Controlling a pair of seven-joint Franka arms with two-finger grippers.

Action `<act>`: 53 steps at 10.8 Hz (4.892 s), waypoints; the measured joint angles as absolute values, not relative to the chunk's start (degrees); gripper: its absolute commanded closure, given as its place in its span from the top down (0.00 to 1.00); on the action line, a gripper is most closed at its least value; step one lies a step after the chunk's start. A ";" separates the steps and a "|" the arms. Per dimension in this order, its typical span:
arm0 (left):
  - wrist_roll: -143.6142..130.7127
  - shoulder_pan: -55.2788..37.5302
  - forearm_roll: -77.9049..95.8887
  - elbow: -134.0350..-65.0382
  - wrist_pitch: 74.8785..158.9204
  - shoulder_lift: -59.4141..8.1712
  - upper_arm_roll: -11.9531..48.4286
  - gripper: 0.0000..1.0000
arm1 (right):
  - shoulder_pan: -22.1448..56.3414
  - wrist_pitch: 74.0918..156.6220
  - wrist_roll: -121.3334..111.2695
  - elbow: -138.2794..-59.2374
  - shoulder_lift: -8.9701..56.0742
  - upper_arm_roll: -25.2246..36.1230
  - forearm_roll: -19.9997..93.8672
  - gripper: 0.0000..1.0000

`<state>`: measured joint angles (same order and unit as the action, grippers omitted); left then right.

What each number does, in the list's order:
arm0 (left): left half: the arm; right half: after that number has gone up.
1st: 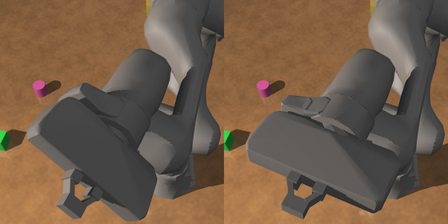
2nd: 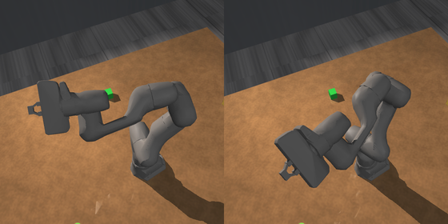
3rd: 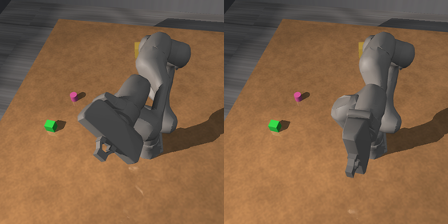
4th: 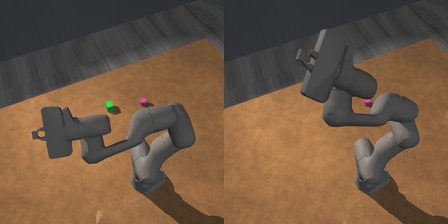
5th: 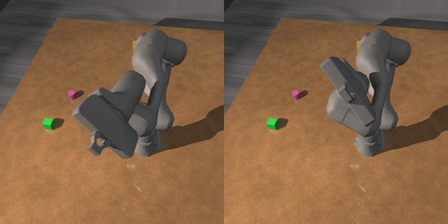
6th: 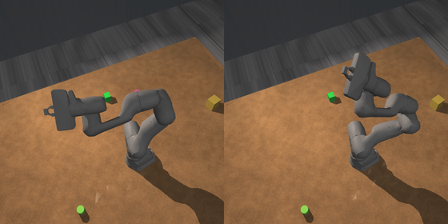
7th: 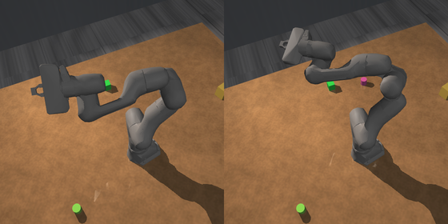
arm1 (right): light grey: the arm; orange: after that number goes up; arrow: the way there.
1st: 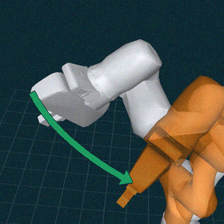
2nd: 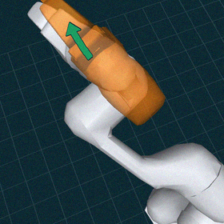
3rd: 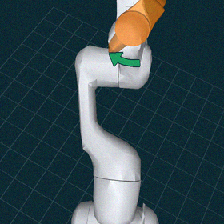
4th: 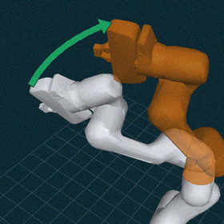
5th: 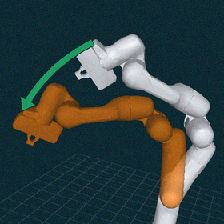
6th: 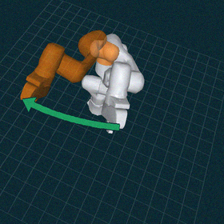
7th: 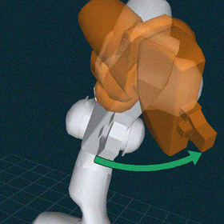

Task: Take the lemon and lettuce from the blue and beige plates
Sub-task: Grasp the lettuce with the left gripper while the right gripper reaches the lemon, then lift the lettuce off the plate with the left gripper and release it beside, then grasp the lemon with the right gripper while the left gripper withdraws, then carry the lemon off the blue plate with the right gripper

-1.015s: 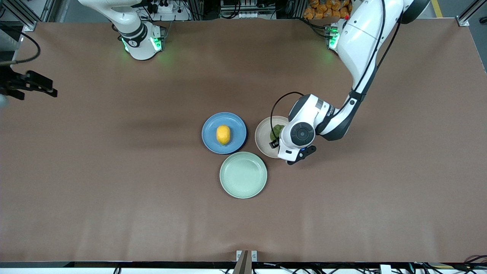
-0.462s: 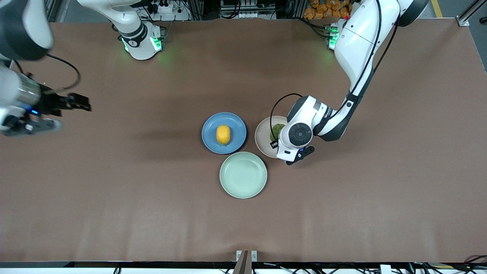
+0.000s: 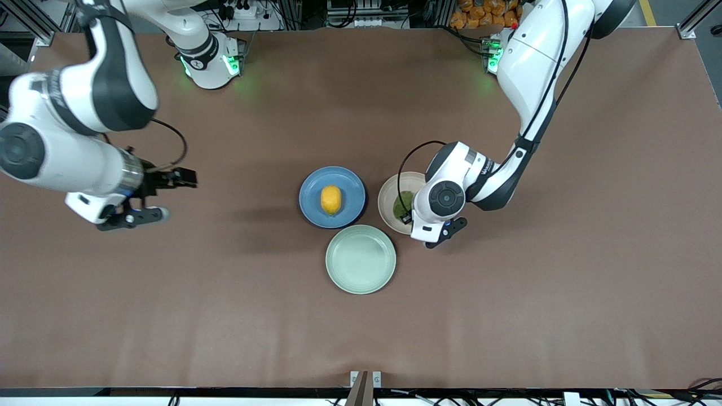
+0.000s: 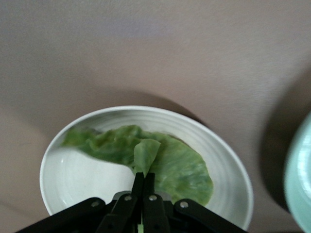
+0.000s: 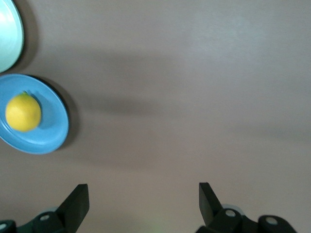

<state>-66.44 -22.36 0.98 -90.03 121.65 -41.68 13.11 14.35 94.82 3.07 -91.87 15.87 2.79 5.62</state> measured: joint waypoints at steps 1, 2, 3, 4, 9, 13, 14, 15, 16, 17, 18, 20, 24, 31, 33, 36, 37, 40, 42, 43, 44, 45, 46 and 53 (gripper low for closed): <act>-66.74 -22.62 0.98 -89.52 121.68 -41.51 13.15 0.00 | 15.18 96.43 5.82 -92.01 16.87 1.59 5.64 1.00; -66.85 -22.80 0.98 -88.88 121.68 -41.11 13.18 0.00 | 16.09 98.88 8.43 -92.69 17.74 0.61 5.66 1.00; -66.95 -22.81 0.97 -88.36 121.65 -40.46 13.15 0.00 | 16.54 101.85 10.71 -93.95 18.31 -0.51 5.69 1.00; -66.97 -22.62 0.93 -87.85 121.56 -39.26 12.92 0.00 | 16.63 105.18 13.22 -95.74 18.69 -1.93 5.71 1.00; -58.13 -13.98 -3.43 -87.08 113.14 -29.44 11.56 0.00 | 19.12 118.07 28.30 -100.56 22.37 -7.44 5.77 1.00; -40.59 -5.65 -3.53 -88.63 107.91 -29.15 11.41 0.00 | 24.11 125.41 37.33 -100.81 27.03 -8.50 5.74 1.00; -39.38 -5.37 -4.42 -89.41 106.82 -30.03 11.42 0.00 | 25.32 127.15 39.01 -100.92 28.33 -8.51 5.60 1.00; -39.38 -5.47 -6.01 -89.85 106.64 -31.21 11.59 0.00 | 26.58 128.87 40.72 -101.00 29.66 -8.53 5.40 1.00; -39.38 -5.55 -6.77 -89.98 106.31 -31.98 11.69 0.00 | 27.67 130.10 42.04 -101.03 30.71 -8.55 5.20 1.00; -39.38 -5.50 -7.03 -89.98 105.58 -32.26 11.69 0.49 | 28.49 131.01 42.73 -101.04 31.50 -8.54 4.90 1.00; -39.16 -5.32 -7.14 -89.91 105.26 -32.25 11.67 0.99 | 29.12 132.02 43.11 -101.04 32.18 -8.55 4.49 1.00; -37.92 -4.86 -7.21 -89.58 104.72 -32.20 11.64 1.00 | 30.07 134.02 44.11 -101.08 33.43 -8.55 3.06 1.00; -33.57 -4.44 -8.08 -88.27 101.78 -30.07 11.64 1.00 | 31.13 137.09 47.50 -101.14 36.93 -8.56 -1.11 1.00; -18.23 0.68 -8.42 -85.50 95.20 -13.66 11.86 1.00 | 31.91 138.04 50.14 -101.03 38.16 -8.75 -2.59 0.19; -18.23 0.72 -8.42 -85.50 94.00 -11.42 11.86 1.00 | 31.89 137.94 50.14 -100.65 38.10 -8.87 -2.60 0.17; -18.23 0.78 -7.06 -85.48 92.83 -8.08 12.04 1.00 | 30.84 134.26 49.86 -98.84 36.92 -8.80 -2.63 0.17; -18.23 0.78 -5.42 -85.49 92.38 -6.64 12.08 1.00 | 29.69 131.88 48.61 -98.42 35.74 -8.82 -2.63 0.17; -17.93 0.79 -4.36 -85.54 91.25 -3.70 12.07 1.00 | 24.27 123.70 40.94 -98.17 30.72 -8.89 -2.61 0.17; -16.22 0.91 -4.25 -85.58 91.10 -2.72 11.80 1.00 | 19.93 118.37 33.33 -98.20 27.79 -8.78 -2.61 0.16; -15.24 0.93 -3.78 -85.62 90.96 -2.29 10.99 1.00 | 17.84 116.41 29.26 -98.68 26.53 -8.55 -2.61 0.16; -14.14 0.95 -3.00 -85.66 90.91 -2.09 9.75 1.00 | 16.35 116.00 25.77 -100.32 25.45 -7.81 -2.65 0.16; -12.21 1.03 -2.56 -85.72 90.90 -2.08 8.75 1.00 | 15.38 116.78 22.58 -102.63 24.60 -6.41 -2.66 0.16; -10.08 1.07 -2.42 -85.86 90.90 -2.08 8.00 1.00 | 14.51 118.55 19.58 -105.14 23.93 -4.90 -2.68 0.16; -8.65 1.10 -2.35 -86.25 90.90 -1.90 7.80 1.00 | 9.32 132.32 -1.95 -114.78 22.25 5.00 -2.72 0.16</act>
<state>-8.65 1.10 -2.35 -86.25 90.90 -1.90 7.80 9.32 132.32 -1.95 -114.78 22.25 5.00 -2.72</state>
